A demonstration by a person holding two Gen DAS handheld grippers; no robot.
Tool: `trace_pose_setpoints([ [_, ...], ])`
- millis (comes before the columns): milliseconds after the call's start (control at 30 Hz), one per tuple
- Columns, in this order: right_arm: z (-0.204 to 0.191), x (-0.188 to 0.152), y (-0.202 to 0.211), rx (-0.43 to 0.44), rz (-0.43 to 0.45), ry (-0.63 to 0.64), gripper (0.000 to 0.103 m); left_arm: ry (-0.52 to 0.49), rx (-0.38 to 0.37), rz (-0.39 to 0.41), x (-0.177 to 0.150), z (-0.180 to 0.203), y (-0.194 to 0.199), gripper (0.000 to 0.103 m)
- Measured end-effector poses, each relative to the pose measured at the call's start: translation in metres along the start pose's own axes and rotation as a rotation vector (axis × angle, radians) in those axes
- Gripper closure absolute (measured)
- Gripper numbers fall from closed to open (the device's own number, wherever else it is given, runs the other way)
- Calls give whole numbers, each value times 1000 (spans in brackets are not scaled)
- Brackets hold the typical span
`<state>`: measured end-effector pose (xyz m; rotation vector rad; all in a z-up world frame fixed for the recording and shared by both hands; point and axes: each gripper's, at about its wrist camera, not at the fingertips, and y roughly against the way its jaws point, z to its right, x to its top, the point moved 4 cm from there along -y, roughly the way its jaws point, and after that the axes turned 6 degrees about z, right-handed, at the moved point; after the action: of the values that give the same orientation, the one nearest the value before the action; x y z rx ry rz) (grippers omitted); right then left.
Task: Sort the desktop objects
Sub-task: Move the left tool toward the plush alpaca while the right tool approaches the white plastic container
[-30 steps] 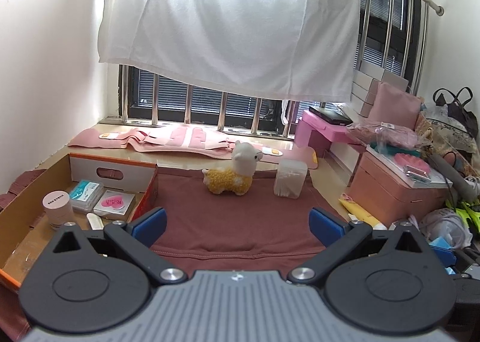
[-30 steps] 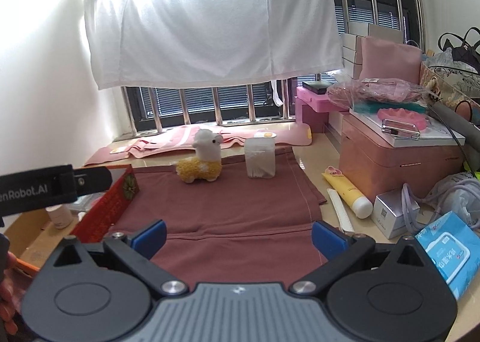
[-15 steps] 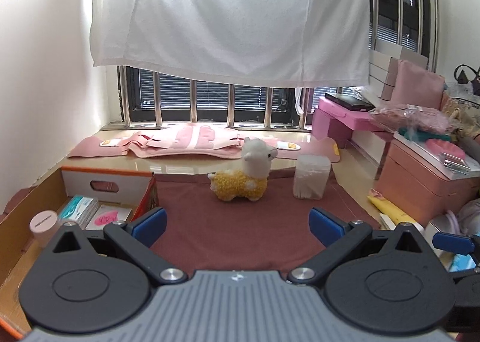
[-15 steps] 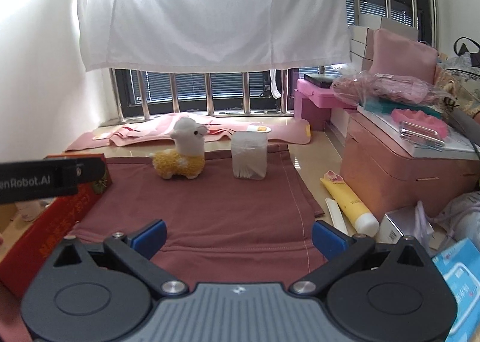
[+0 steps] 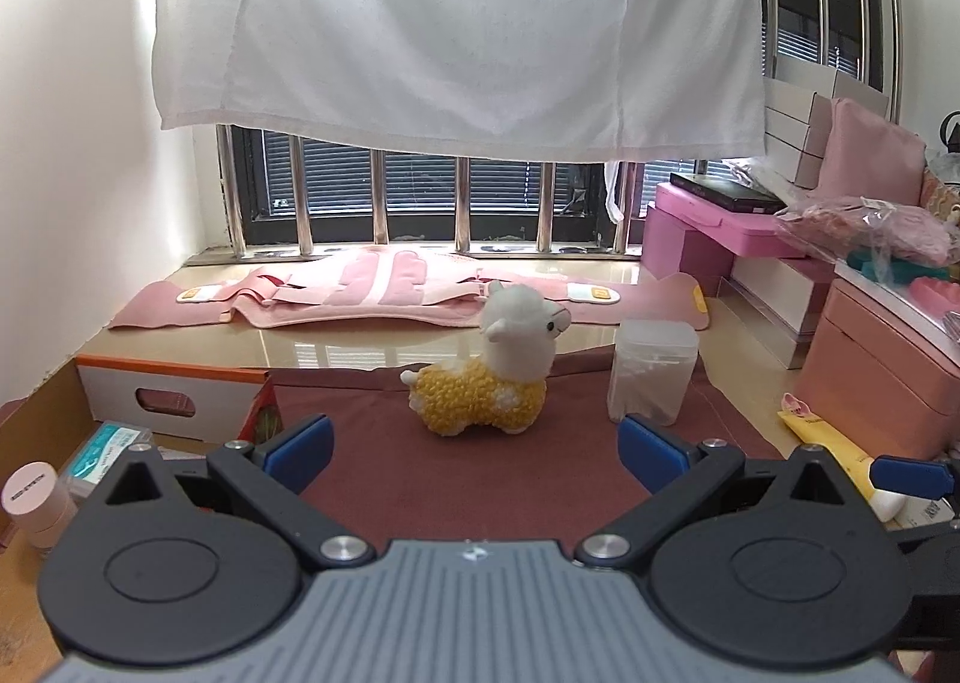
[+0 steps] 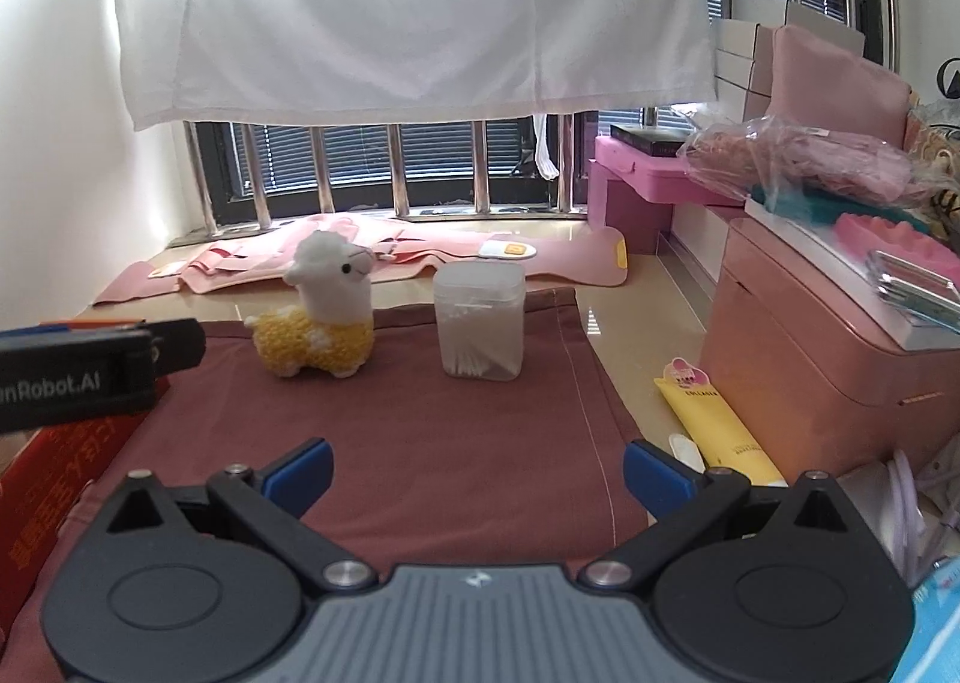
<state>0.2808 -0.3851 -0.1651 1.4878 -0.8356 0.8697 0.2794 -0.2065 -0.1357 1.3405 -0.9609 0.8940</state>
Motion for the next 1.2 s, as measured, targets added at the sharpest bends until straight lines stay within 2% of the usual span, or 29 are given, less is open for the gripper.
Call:
trace_pose_setpoints([
  [933,15,22,-93,15,-42,27,0,-52,38,-30,-2,7,-91,0],
  [1200,20,27,-122,23,-49,36,0,-82,79,-62,-2,3,-121,0],
])
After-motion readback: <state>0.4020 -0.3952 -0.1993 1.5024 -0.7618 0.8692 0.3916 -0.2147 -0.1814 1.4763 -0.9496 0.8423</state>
